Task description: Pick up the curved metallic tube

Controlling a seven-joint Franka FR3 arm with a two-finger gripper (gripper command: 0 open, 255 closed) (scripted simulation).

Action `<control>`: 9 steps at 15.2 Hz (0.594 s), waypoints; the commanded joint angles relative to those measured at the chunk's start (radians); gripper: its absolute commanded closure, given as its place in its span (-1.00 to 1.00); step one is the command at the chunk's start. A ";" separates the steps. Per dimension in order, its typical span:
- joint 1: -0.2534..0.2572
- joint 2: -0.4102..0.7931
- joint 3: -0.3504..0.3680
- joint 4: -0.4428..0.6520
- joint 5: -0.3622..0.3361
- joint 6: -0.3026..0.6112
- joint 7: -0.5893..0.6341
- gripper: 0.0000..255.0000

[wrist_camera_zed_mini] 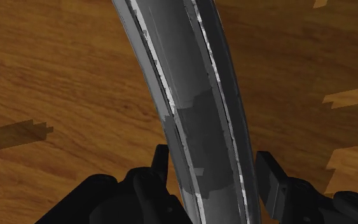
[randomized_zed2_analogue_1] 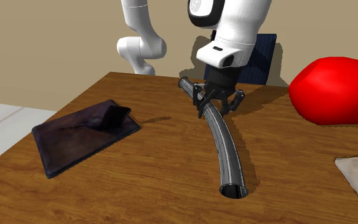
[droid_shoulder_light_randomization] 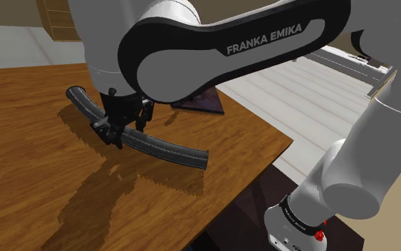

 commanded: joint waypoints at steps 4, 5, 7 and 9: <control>-0.001 -0.016 0.002 0.043 0.016 -0.056 -0.016 1.00; -0.002 -0.019 0.002 0.053 0.019 -0.068 -0.020 1.00; -0.002 -0.026 0.003 0.073 0.025 -0.093 -0.026 1.00; -0.003 -0.031 0.003 0.094 0.030 -0.118 -0.033 1.00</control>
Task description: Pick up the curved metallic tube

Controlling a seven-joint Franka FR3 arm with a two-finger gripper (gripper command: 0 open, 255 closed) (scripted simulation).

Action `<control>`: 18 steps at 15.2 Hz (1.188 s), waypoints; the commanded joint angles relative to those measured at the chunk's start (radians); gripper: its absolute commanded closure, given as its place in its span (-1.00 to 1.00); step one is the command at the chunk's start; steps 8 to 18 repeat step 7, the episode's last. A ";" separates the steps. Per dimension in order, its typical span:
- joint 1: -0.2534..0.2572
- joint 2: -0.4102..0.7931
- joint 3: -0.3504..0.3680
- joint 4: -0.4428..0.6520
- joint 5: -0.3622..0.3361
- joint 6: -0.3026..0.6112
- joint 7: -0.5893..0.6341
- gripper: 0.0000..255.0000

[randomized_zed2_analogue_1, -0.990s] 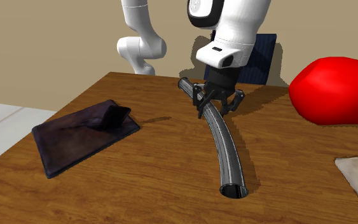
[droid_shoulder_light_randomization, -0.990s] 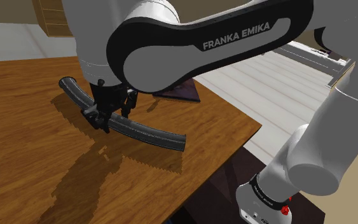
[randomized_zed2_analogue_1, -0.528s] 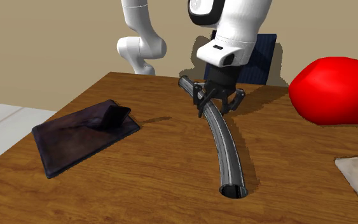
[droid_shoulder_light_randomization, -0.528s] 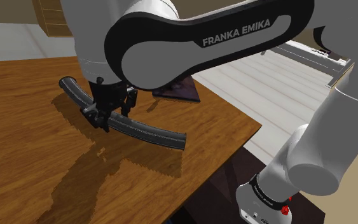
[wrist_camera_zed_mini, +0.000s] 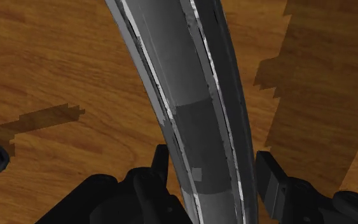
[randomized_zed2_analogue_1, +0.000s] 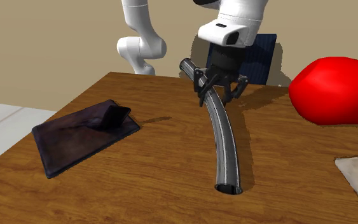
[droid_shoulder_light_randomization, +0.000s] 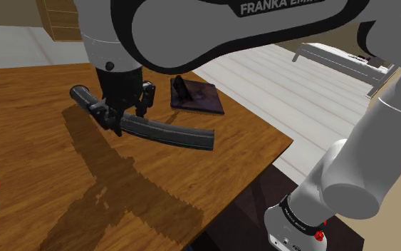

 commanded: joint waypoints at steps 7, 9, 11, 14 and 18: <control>0.000 -0.013 0.002 0.072 0.012 -0.080 -0.017 1.00; 0.000 -0.013 0.002 0.072 0.012 -0.080 -0.017 1.00; 0.000 -0.013 0.002 0.072 0.012 -0.080 -0.017 1.00; 0.000 -0.013 0.002 0.072 0.012 -0.080 -0.017 1.00; 0.000 -0.013 0.002 0.072 0.012 -0.080 -0.017 1.00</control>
